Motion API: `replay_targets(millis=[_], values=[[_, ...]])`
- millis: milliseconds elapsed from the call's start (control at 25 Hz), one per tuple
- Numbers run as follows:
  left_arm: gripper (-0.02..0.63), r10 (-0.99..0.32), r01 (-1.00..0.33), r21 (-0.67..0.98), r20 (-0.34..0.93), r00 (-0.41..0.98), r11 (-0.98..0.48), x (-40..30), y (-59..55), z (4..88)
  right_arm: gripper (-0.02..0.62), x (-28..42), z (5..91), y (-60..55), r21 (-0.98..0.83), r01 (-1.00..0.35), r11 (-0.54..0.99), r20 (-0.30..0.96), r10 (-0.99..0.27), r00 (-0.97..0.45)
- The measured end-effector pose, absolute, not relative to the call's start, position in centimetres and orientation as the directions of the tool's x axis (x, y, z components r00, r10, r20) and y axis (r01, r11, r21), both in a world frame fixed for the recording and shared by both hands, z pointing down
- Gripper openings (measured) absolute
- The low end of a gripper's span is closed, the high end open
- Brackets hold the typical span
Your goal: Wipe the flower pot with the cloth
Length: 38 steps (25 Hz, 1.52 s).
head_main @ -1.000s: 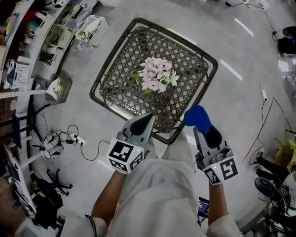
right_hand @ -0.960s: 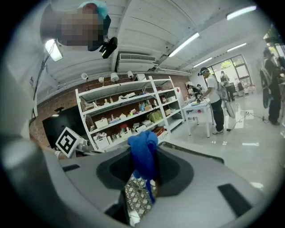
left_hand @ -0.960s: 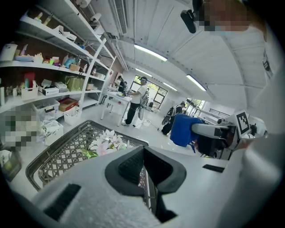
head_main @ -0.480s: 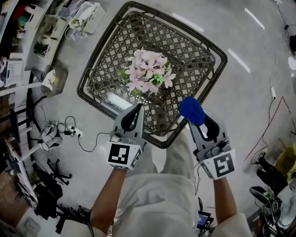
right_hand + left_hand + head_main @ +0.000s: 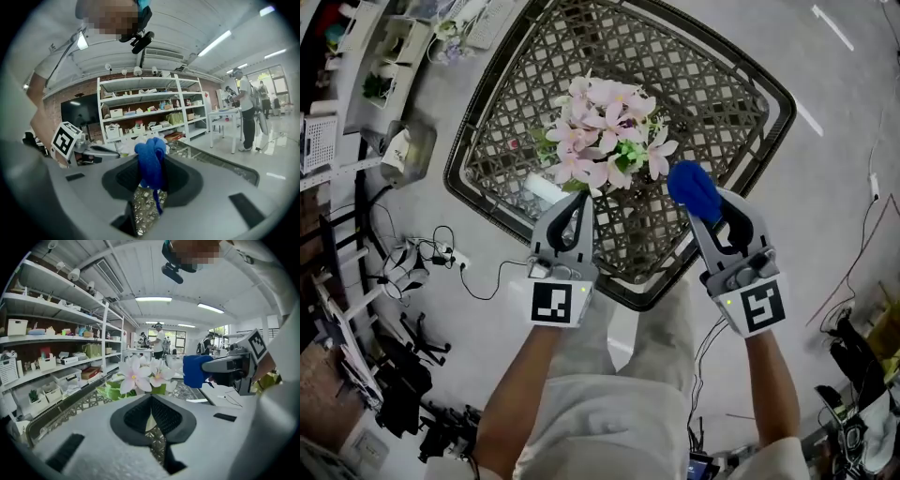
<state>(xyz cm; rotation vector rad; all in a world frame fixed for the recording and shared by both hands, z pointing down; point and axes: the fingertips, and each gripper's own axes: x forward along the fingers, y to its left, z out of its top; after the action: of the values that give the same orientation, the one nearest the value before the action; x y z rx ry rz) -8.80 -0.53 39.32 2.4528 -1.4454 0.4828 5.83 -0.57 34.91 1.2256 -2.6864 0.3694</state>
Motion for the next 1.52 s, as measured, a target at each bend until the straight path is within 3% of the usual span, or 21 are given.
replay_targets(millis=[280, 480, 920, 1520], values=[[0.026, -0.81, -0.894, 0.091, 0.391, 0.437, -0.439, -9.0, -2.5, 41.3, 0.124, 4.4, 40.5, -0.9, -0.144, -0.748, 0.648, 0.288, -0.696, -0.658], [0.081, -0.821, -0.898, 0.048, 0.387, 0.42, -0.437, -9.2, -3.8, 41.8, 0.124, 4.8, 43.6, -1.7, -0.123, -0.746, 0.654, 0.354, -0.674, -0.649], [0.048, -0.824, -0.92, 0.052, 0.428, 0.372, -0.388, -10.5, -4.4, 45.1, 0.121, 3.0, 45.8, -5.1, -0.127, -0.694, 0.708, 0.338, -0.627, -0.702], [0.044, -0.786, -0.878, 0.028, 0.433, 0.441, -0.478, -10.0, -5.4, 45.1, 0.121, -0.4, 47.0, -10.5, -0.11, -0.631, 0.768, 0.348, -0.565, -0.748]])
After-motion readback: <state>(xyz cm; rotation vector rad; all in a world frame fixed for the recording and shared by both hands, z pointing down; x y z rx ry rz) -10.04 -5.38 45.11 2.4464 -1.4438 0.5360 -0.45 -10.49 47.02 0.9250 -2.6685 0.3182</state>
